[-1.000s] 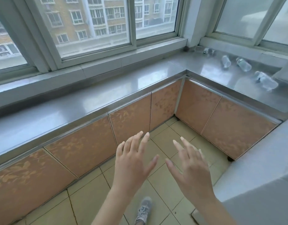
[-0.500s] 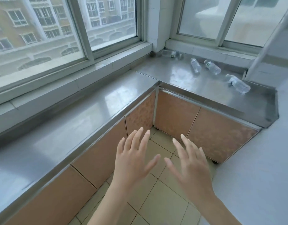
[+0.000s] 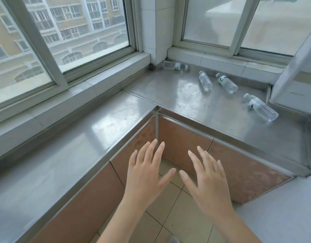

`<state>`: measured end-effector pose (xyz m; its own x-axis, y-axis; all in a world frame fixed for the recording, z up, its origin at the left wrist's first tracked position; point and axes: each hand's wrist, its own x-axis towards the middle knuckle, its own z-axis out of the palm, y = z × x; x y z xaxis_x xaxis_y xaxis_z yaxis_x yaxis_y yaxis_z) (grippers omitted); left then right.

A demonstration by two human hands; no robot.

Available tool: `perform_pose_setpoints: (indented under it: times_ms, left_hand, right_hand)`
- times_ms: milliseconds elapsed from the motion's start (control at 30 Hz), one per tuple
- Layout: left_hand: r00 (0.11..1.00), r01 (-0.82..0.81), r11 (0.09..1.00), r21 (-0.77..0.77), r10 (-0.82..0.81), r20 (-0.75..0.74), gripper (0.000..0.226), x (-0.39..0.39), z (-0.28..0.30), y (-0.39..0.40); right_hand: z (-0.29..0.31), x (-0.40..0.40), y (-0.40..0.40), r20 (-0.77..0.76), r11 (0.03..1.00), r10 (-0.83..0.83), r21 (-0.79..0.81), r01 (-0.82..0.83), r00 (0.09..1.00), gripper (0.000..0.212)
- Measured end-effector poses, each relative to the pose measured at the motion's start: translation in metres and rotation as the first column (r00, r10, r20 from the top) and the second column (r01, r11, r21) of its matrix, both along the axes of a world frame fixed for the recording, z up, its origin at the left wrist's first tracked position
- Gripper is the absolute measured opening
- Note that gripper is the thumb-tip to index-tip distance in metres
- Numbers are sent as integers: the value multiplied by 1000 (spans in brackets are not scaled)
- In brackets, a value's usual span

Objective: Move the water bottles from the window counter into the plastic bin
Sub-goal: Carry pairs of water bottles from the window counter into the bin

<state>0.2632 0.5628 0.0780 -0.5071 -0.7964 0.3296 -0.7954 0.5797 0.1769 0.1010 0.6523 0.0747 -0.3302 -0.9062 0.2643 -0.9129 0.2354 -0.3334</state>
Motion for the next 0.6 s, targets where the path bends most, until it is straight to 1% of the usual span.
perform_pose_setpoints:
  times_ms: [100,233,367,600]
  left_hand:
    - [1000,16,1000,19,-16,4,72,-37,1,-30]
    - [998,63,997,38,-63,16,72,-87,0,-68]
    - [993,117,992,55,-118,21,73,-142,-4,-112]
    - [972,234,970,71,-233,-26,72,-254,-16,-204]
  right_hand:
    - [1,-38,-27,-20,1000,-15,19,16,1000,63]
    - [0,-82,-58,0,998,-66,17,66,998,63]
    - [-4,-128,-94,-12,993,-111,28,111,994,63]
    - [-9,-222,-174,-34,975,-219,32,221,975,60]
